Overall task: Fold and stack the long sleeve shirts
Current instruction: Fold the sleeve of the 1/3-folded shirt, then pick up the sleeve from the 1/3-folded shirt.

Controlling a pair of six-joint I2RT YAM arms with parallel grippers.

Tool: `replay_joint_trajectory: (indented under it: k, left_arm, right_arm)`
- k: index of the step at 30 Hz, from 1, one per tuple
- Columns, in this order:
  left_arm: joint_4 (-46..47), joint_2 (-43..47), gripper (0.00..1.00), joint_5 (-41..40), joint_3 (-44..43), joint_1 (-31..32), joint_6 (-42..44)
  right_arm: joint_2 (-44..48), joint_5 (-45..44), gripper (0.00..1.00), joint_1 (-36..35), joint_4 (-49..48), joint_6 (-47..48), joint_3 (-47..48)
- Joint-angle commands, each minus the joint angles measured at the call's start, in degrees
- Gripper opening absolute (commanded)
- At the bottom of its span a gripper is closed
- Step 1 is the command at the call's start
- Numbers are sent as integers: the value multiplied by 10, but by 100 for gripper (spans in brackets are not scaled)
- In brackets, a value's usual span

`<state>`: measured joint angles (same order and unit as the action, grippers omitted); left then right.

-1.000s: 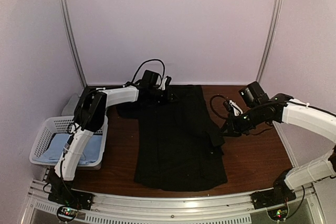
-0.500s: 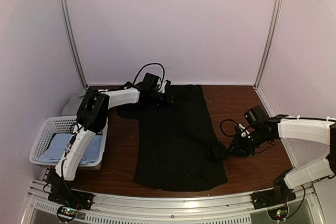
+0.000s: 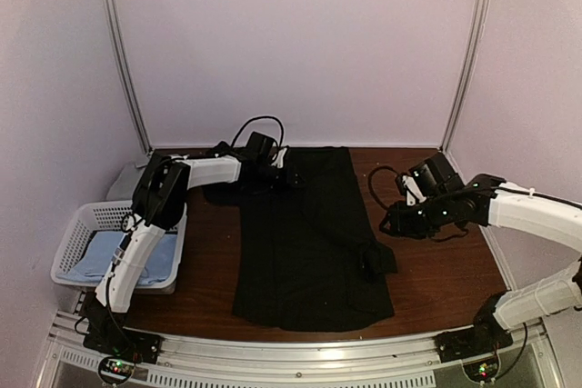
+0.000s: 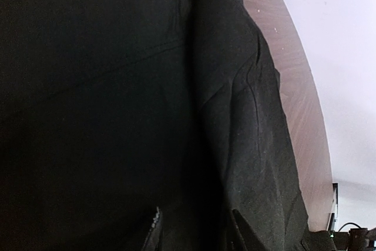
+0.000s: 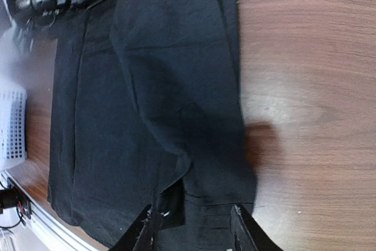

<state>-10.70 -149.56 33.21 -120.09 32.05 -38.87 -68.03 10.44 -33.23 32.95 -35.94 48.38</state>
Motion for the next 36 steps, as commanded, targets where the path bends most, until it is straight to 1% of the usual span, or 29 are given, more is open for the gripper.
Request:
replay_joint_trajectory:
  k: [1, 5, 10, 14, 20, 29, 32, 34, 36]
  left_arm:
    - [13, 43, 38, 1, 16, -8, 12]
    - [13, 49, 38, 0, 27, -8, 14]
    - [13, 54, 38, -2, 34, -8, 14]
    - [14, 59, 38, -3, 40, -8, 15]
    - [13, 62, 38, -2, 48, -9, 16]
    - [13, 62, 38, -1, 51, -11, 16]
    - [14, 62, 38, -1, 53, -11, 16]
    - [14, 63, 38, 0, 55, -11, 17]
    - [14, 63, 38, 1, 57, -13, 17]
  right_arm:
    - [-40, -68, 43, -79, 18, -10, 39]
    - [-71, -74, 43, -117, 13, -18, 53]
    - [-104, -43, 44, -135, -14, -24, 50]
    - [-119, -16, 45, -136, -43, -35, 30]
    - [-132, -2, 45, -136, -58, -41, 16]
    - [-153, 12, 44, -137, -54, -36, -1]
    - [-167, 19, 43, -137, -68, -35, -13]
    - [-178, 22, 43, -136, -72, -35, -14]
    - [-182, 24, 39, -136, -67, -31, -8]
